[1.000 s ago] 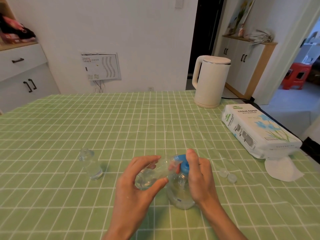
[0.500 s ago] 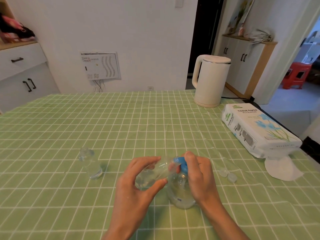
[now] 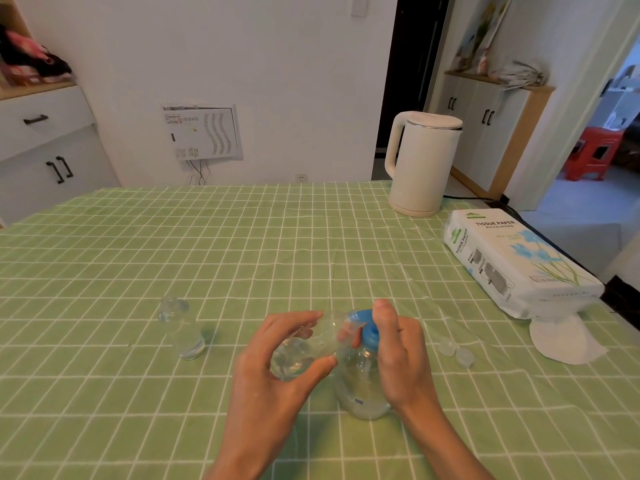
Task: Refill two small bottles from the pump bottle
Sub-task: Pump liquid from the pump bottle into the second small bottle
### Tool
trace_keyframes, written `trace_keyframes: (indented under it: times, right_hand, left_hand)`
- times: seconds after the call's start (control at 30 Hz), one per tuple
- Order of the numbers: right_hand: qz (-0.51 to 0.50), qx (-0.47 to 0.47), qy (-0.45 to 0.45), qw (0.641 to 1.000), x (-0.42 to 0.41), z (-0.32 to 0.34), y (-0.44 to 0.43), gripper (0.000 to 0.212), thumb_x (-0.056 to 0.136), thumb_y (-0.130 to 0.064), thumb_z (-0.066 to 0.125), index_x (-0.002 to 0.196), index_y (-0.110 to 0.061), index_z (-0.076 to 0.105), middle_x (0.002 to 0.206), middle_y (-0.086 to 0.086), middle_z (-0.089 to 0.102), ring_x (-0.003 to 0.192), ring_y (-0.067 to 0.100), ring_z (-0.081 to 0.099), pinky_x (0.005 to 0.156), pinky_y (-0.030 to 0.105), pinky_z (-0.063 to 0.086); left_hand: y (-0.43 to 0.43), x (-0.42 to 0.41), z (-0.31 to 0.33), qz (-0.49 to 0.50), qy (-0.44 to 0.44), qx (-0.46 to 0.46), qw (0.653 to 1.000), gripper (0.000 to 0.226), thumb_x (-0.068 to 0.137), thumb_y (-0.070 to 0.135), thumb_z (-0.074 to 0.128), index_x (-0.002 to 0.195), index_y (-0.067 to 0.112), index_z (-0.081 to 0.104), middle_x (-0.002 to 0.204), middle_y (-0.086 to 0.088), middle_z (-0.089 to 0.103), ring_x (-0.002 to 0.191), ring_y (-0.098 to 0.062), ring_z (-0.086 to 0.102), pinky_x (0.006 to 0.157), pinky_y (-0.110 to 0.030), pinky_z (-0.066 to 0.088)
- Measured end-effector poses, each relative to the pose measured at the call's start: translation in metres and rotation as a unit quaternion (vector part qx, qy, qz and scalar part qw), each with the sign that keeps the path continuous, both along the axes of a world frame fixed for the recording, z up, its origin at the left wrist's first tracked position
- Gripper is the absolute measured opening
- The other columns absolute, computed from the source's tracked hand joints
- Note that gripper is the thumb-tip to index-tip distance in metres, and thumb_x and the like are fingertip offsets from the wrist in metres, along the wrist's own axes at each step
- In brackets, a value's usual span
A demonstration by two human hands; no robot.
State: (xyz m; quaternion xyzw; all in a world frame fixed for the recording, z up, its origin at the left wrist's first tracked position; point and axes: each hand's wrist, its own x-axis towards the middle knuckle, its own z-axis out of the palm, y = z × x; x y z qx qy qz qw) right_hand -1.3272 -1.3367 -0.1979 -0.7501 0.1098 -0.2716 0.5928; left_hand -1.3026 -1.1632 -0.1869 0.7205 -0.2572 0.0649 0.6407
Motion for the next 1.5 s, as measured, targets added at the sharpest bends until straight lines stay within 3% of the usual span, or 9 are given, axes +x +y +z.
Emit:
trace_keyframes:
  times: [0.2,0.5,0.7,0.83,0.97,1.07,1.23,1.37,1.5]
  right_hand:
    - [-0.005,0.005,-0.005,1.0,0.0003,0.002,-0.0011,0.066,0.095,-0.064,0.035,0.053,-0.024,0.067,0.067,0.011,0.075,0.071,0.038,0.071,0.08,0.059,0.055]
    - [-0.003,-0.006,0.01,1.0,-0.0003,0.0,-0.002,0.064,0.093,-0.059,0.036,0.055,-0.018,0.067,0.067,0.011,0.075,0.069,0.046,0.067,0.075,0.061,0.055]
    - [-0.006,-0.004,0.007,1.0,0.0006,-0.0014,-0.0006,0.073,0.094,-0.069,0.032,0.054,-0.017,0.065,0.074,0.002,0.08,0.073,0.027,0.074,0.082,0.055,0.057]
    - [-0.006,-0.005,0.004,1.0,0.0002,-0.001,-0.0006,0.073,0.095,-0.068,0.032,0.055,-0.017,0.066,0.072,0.005,0.078,0.071,0.035,0.072,0.08,0.058,0.055]
    - [0.0,-0.003,-0.015,1.0,0.0009,0.0003,-0.0006,0.072,0.097,-0.064,0.032,0.054,-0.017,0.065,0.071,0.006,0.078,0.073,0.026,0.075,0.082,0.052,0.056]
    - [0.002,-0.004,-0.009,1.0,0.001,0.0011,-0.0019,0.067,0.095,-0.06,0.035,0.054,-0.017,0.066,0.066,0.01,0.075,0.069,0.038,0.07,0.077,0.055,0.055]
    - [0.014,-0.016,-0.001,1.0,0.0004,0.0021,-0.0021,0.061,0.088,-0.052,0.037,0.058,-0.011,0.071,0.068,0.001,0.078,0.068,0.017,0.071,0.072,0.035,0.055]
    - [0.006,-0.007,0.006,1.0,-0.0001,-0.0002,-0.0021,0.068,0.092,-0.06,0.034,0.057,-0.015,0.07,0.071,0.002,0.079,0.072,0.023,0.074,0.081,0.051,0.057]
    - [0.005,0.007,-0.001,1.0,-0.001,0.0014,0.0004,0.071,0.094,-0.067,0.032,0.053,-0.02,0.065,0.074,0.004,0.08,0.077,0.021,0.076,0.086,0.049,0.057]
  left_hand:
    - [-0.0008,0.0,-0.0003,0.003,-0.005,0.004,1.0,0.045,0.072,0.034,0.086,0.115,0.04,0.074,0.114,0.009,0.075,0.115,-0.015,0.07,0.097,-0.012,0.048]
    - [0.0004,0.0002,-0.0032,0.008,-0.008,0.016,1.0,0.045,0.072,0.031,0.087,0.114,0.04,0.074,0.115,0.009,0.075,0.115,-0.014,0.07,0.096,-0.01,0.047]
    - [-0.0006,0.0006,0.0002,0.005,-0.006,0.004,1.0,0.045,0.074,0.031,0.091,0.115,0.039,0.074,0.115,0.007,0.075,0.116,-0.014,0.07,0.096,-0.01,0.048]
    - [0.0002,0.0004,-0.0007,0.003,-0.008,0.006,1.0,0.045,0.074,0.03,0.089,0.115,0.04,0.074,0.115,0.007,0.075,0.115,-0.014,0.07,0.096,-0.011,0.048]
    - [-0.0004,0.0003,-0.0005,0.003,-0.007,0.008,1.0,0.045,0.073,0.033,0.087,0.115,0.041,0.073,0.115,0.008,0.075,0.115,-0.013,0.071,0.097,-0.011,0.049]
    - [0.0001,0.0007,-0.0009,0.005,-0.008,0.011,1.0,0.045,0.072,0.032,0.087,0.115,0.039,0.074,0.115,0.008,0.075,0.115,-0.015,0.07,0.096,-0.01,0.048]
    - [0.0015,0.0008,-0.0041,0.013,-0.007,0.028,0.999,0.049,0.072,0.016,0.092,0.113,0.038,0.075,0.112,0.008,0.075,0.112,-0.014,0.07,0.095,-0.011,0.048]
    - [0.001,-0.0002,-0.0013,0.008,-0.004,0.018,1.0,0.047,0.073,0.024,0.094,0.113,0.041,0.074,0.114,0.008,0.075,0.113,-0.016,0.07,0.096,-0.013,0.049]
    - [0.0006,-0.0003,0.0005,0.003,0.001,0.004,1.0,0.046,0.073,0.026,0.09,0.114,0.04,0.074,0.115,0.007,0.075,0.113,-0.015,0.071,0.095,-0.011,0.049]
